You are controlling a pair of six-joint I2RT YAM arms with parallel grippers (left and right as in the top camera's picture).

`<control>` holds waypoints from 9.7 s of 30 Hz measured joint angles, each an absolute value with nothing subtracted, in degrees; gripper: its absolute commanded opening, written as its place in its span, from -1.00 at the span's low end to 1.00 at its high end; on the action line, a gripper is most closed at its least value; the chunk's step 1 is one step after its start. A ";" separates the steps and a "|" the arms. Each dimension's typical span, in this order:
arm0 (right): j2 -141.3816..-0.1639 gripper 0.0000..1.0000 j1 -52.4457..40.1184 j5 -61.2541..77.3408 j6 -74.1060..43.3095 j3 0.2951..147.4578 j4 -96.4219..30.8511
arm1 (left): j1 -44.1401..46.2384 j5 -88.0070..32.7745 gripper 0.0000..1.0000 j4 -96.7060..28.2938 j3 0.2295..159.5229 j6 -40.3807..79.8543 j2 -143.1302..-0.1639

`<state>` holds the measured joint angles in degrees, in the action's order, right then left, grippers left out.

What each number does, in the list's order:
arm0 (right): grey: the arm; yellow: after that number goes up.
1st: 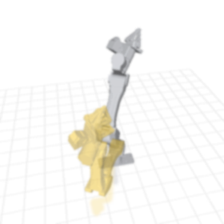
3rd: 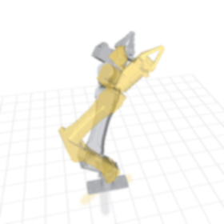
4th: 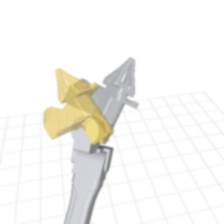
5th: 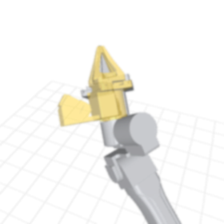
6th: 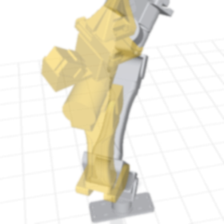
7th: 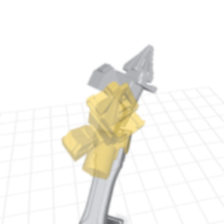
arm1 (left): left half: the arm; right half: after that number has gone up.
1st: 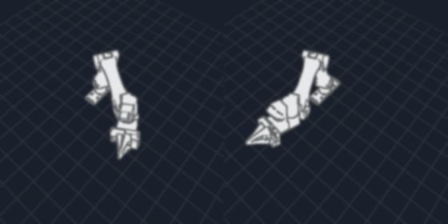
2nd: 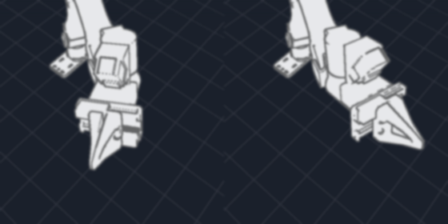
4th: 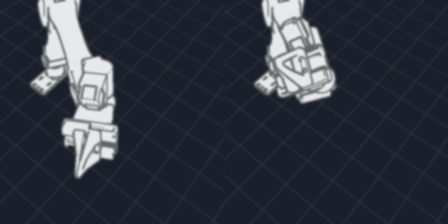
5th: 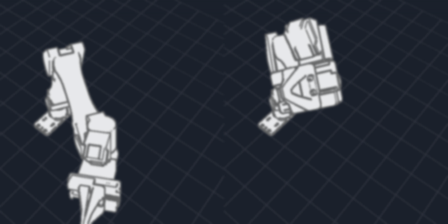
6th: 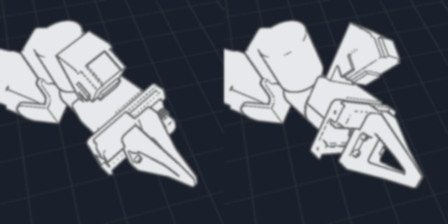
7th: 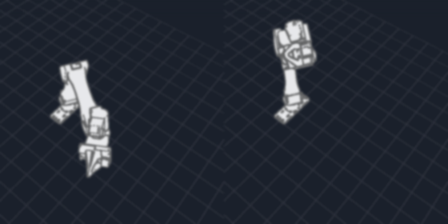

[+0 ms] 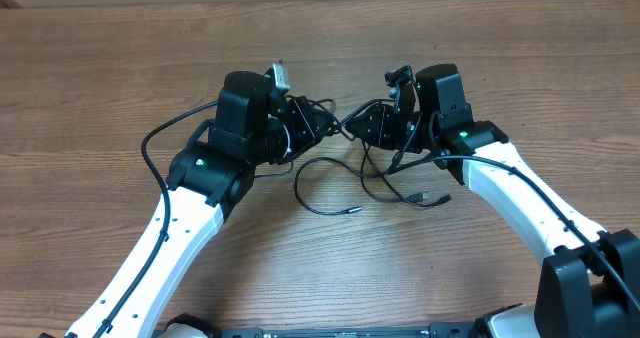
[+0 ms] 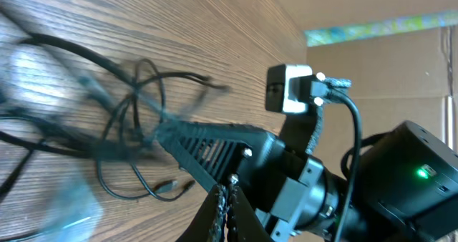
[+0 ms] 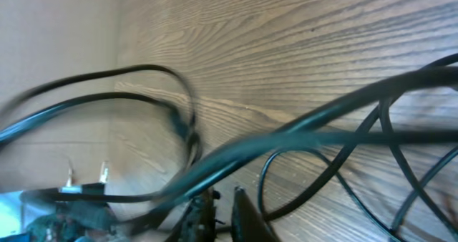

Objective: Untangle cables

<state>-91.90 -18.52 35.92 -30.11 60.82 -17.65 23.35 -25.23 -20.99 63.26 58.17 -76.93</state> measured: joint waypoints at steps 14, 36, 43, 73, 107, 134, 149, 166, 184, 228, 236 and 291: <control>-92.40 0.30 -18.52 34.33 -30.30 60.82 -19.20 | 23.35 -24.12 -0.92 -23.70 63.31 56.90 -76.79; -92.42 0.70 -18.52 34.24 -30.22 60.82 -19.09 | 23.35 -3.09 0.05 -42.78 63.31 55.40 -82.61; -92.44 0.71 -18.52 34.24 -30.24 60.82 -19.09 | 23.35 -2.72 0.00 -37.10 63.29 55.59 -89.82; -92.44 0.83 -18.52 37.89 -30.22 60.82 -21.06 | 23.42 -5.15 -0.91 -38.22 64.64 55.99 -87.77; -92.44 0.23 -26.50 48.97 -62.65 60.82 -15.16 | 24.03 -5.37 -0.92 -40.34 68.60 61.58 -78.87; -92.49 -0.92 -14.74 28.95 -65.58 61.08 -26.20 | 25.85 -18.63 -0.92 -40.73 68.60 63.07 -79.46; -92.66 -0.92 3.53 28.16 -57.60 61.08 -34.46 | 23.31 -16.51 -0.91 -47.35 68.60 62.83 -79.59; -92.66 -0.92 7.51 29.95 -52.86 61.08 -37.12 | 18.96 -14.92 -0.91 -50.46 68.60 59.79 -79.59; -87.61 -0.92 2.20 30.83 -33.41 68.66 -37.63 | 17.47 -2.63 0.64 -51.11 68.60 45.19 -79.59; -89.23 1.00 -20.34 12.75 -2.46 75.33 -40.56 | 17.47 0.56 1.00 -51.53 68.60 41.34 -79.59; -95.70 1.00 -20.43 22.92 1.80 75.33 -38.11 | 17.47 2.44 1.00 -51.75 68.60 41.34 -79.59; -75.53 -0.92 -21.80 -2.24 3.05 123.76 -35.35 | 17.47 3.77 0.99 -51.88 68.60 41.34 -79.59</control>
